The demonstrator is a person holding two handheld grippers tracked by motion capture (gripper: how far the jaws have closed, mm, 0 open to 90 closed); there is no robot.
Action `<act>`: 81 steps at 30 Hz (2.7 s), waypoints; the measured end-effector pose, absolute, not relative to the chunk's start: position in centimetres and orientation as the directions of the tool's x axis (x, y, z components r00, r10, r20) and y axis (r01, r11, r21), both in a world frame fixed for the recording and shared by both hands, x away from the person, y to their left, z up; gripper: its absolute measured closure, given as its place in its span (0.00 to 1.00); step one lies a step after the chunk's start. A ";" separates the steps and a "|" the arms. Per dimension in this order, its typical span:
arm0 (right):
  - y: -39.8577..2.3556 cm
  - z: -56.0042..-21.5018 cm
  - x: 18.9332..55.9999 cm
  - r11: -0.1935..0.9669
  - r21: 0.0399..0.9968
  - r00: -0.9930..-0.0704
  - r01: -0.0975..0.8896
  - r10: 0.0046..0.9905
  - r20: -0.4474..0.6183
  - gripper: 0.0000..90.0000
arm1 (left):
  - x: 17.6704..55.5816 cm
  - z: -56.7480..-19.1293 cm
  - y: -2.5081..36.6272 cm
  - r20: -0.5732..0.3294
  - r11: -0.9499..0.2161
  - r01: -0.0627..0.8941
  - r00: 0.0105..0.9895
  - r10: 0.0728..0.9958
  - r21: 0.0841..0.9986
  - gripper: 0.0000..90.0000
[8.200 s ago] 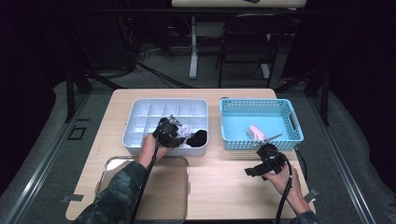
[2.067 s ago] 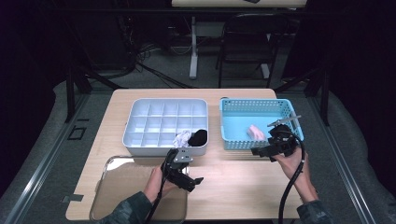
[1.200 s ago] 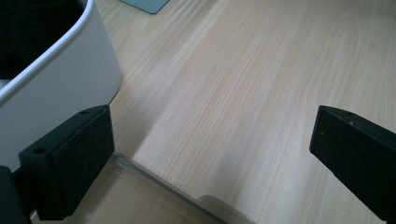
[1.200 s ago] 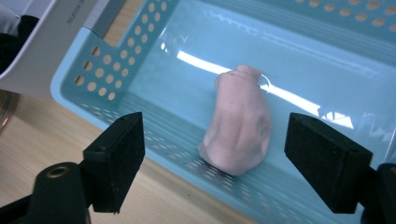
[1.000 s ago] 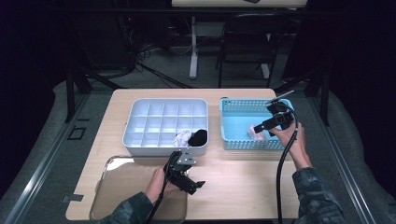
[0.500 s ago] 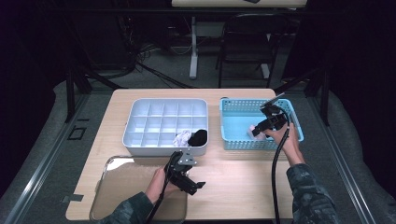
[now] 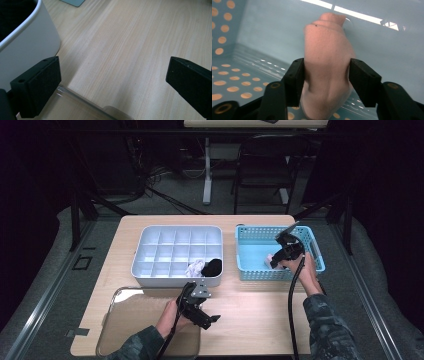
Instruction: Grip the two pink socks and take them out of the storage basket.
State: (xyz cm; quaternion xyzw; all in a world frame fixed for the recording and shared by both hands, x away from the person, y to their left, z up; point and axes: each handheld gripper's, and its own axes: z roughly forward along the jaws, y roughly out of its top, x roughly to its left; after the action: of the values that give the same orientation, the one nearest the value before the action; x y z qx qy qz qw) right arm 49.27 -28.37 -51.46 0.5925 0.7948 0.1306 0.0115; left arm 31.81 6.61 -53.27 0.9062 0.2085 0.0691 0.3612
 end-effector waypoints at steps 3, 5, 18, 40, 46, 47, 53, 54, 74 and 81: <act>-28.3 -51.6 49.3 0.251 0.223 -0.284 0.942 0.949 0.135 0.67 | 31.8 -53.3 6.6 -0.025 -0.654 0.328 0.904 0.428 0.682 0.00; -28.4 -51.5 49.3 0.256 0.220 -0.290 0.941 0.947 0.139 0.74 | 31.8 -53.3 6.6 -0.025 -0.655 0.329 0.904 0.427 0.680 0.00; -28.7 -49.0 49.0 0.224 0.303 -0.279 0.926 0.949 0.149 0.84 | 31.8 -53.4 6.5 -0.025 -0.659 0.328 0.905 0.425 0.677 0.00; -29.3 -39.8 45.0 0.298 0.426 -0.371 0.854 0.924 0.097 0.85 | 31.7 -53.5 6.3 -0.018 -0.665 0.325 0.906 0.423 0.672 0.00; -29.1 -38.6 42.8 0.325 0.440 -0.397 0.837 0.914 0.081 0.85 | 31.8 -53.5 6.3 -0.018 -0.662 0.326 0.904 0.427 0.675 0.00; -29.0 -38.4 42.3 0.332 0.445 -0.406 0.832 0.911 0.078 0.85 | 31.8 -53.5 6.3 -0.015 -0.665 0.323 0.905 0.424 0.674 0.00; -28.5 -38.4 39.9 0.353 0.457 -0.440 0.817 0.893 0.098 0.85 | 31.7 -53.6 6.2 -0.016 -0.663 0.324 0.905 0.426 0.675 0.00; -28.4 -38.5 39.5 0.349 0.461 -0.444 0.816 0.889 0.114 0.85 | 31.7 -53.6 6.2 -0.016 -0.664 0.324 0.905 0.425 0.674 0.00; -25.7 -44.6 35.6 0.395 0.422 -0.509 0.816 0.838 0.200 0.85 | 31.7 -53.5 6.0 -0.011 -0.660 0.319 0.904 0.427 0.680 0.00; -23.6 -47.4 35.2 0.418 0.387 -0.526 0.822 0.817 0.237 0.84 | 31.5 -53.5 5.7 -0.006 -0.663 0.311 0.907 0.420 0.681 0.00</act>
State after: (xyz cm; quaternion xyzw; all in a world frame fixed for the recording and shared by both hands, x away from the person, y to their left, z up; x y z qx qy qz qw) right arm 35.19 -23.61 -47.37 0.4866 0.8419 0.2330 -0.0059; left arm 31.52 5.72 -53.52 0.9087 0.2013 0.0759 0.3577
